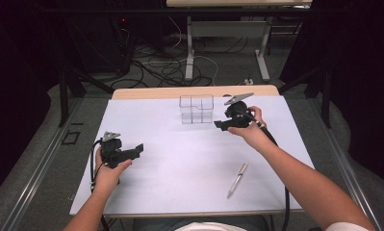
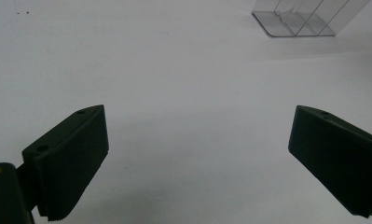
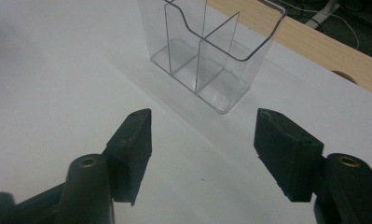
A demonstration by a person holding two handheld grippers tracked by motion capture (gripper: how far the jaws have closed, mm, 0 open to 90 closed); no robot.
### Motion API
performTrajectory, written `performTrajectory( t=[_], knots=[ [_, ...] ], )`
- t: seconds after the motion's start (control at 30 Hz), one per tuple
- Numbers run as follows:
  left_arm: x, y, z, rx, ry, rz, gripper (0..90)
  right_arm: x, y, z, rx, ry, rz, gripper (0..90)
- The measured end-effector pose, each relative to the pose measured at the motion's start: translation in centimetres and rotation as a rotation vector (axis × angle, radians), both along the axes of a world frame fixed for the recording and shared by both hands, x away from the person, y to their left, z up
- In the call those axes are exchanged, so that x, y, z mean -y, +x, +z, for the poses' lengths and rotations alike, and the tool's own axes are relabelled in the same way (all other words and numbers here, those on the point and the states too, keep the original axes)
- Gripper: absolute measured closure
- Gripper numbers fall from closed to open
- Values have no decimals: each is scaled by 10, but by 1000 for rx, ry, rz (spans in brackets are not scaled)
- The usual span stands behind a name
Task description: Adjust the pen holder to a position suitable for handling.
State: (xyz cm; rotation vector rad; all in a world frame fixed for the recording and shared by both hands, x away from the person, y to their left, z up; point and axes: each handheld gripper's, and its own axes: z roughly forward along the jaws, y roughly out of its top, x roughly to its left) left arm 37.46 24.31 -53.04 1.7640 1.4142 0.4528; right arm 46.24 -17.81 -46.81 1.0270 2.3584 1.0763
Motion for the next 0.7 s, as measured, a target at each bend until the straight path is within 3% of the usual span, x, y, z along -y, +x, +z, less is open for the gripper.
performTrajectory(
  t=[0.17,0.33,0.47,0.7],
  knots=[
    [0,0,0,-1,1,0,48,6,-10,2,-41,7,-3,311],
    [1,0,0,4,1,4,48,11,-20,6,-30,-30,27,248],
    [1,-1,0,-1,4,2,47,17,-27,7,-28,-28,30,157],
    [1,-1,0,10,-1,2,48,28,-34,3,-29,-50,44,134]
  ],
)
